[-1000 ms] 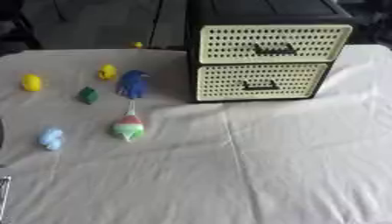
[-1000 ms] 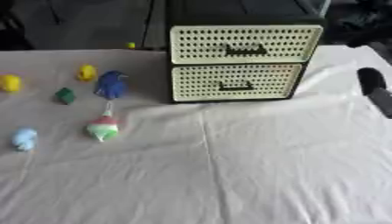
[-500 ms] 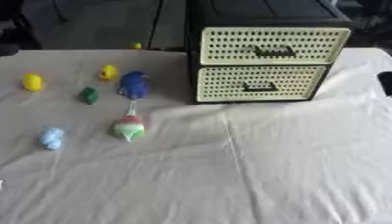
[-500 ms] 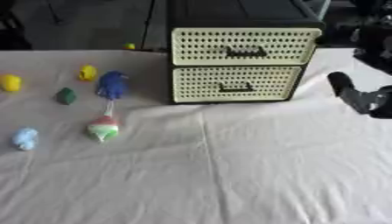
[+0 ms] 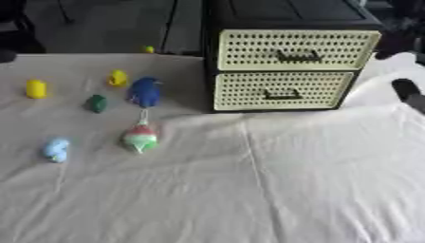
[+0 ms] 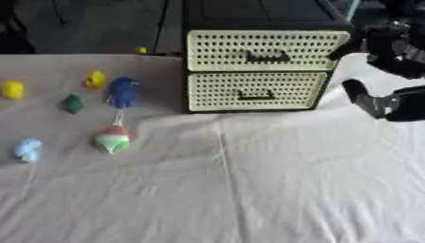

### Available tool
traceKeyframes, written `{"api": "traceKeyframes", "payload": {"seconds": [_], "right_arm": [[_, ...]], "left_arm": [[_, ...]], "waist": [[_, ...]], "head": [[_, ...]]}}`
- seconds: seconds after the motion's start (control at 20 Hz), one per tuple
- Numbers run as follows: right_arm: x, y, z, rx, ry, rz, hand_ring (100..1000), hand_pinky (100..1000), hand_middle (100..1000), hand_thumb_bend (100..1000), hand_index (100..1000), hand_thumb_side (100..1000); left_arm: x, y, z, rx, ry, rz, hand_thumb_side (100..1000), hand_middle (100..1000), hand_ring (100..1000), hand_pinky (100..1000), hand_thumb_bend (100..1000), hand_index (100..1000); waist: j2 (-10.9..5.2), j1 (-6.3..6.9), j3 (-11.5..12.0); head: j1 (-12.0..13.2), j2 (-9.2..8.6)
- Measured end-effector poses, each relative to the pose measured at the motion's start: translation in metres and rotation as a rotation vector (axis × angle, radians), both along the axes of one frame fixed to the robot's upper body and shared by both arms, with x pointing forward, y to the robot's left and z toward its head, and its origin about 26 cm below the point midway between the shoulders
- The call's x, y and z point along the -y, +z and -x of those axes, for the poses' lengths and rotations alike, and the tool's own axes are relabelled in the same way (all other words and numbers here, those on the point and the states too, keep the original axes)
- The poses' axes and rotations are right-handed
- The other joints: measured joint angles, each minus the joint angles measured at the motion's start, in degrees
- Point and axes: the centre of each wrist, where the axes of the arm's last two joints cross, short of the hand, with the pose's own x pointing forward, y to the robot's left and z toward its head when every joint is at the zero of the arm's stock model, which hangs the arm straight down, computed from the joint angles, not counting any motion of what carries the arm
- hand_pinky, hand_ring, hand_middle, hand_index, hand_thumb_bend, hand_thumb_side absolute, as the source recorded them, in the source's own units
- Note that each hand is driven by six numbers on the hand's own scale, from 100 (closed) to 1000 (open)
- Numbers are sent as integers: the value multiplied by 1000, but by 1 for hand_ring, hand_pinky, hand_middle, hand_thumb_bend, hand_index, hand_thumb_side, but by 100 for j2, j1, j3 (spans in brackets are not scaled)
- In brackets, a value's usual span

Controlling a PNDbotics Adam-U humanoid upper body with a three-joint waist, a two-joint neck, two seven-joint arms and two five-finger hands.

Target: Pick up objects from table and place into drawer.

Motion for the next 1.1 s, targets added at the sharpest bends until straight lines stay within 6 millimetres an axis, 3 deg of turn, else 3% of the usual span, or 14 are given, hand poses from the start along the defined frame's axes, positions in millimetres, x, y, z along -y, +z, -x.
{"api": "traceKeyframes", "payload": {"seconds": [0.3, 0.65, 1.1], "right_arm": [[10, 5, -14, 2, 0, -75, 100, 113, 100, 100, 838, 334], [5, 15, -26, -2, 36, -136, 100, 118, 100, 100, 849, 345], [4, 15, -39, -57, 41, -159, 100, 128, 100, 100, 856, 383]], "left_arm": [[2, 1, 0, 0, -13, -7, 853, 675, 740, 693, 100, 902], [5, 3, 0, 2, -26, -14, 855, 673, 741, 693, 100, 903], [9, 7, -1, 13, -44, -12, 858, 672, 742, 693, 100, 904]], "waist": [[35, -47, 92], [97, -97, 259], [251, -159, 530]], "head": [[-147, -8], [-318, -59], [-423, -106]]}}
